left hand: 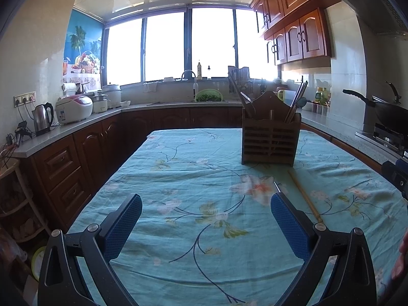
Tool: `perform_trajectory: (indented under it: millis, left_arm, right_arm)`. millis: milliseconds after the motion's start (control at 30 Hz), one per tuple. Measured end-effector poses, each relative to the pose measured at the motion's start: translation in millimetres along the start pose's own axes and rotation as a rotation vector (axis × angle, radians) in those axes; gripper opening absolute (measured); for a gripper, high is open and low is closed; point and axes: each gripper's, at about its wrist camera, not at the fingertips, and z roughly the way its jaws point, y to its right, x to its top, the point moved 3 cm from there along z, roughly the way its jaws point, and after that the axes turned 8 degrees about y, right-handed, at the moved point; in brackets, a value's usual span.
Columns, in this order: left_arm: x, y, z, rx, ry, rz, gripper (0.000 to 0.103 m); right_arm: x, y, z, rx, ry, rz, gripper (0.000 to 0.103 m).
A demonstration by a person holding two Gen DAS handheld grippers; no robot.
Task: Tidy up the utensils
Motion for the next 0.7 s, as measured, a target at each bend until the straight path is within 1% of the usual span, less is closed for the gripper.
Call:
perform_trajectory:
  millis: [700]
  left_arm:
    - [1.7,7.4,3.6,-0.006,-0.037,-0.005,0.102]
  right_arm:
    - [-4.8,7.6,13.3,0.0,-0.029,0.015,0.103]
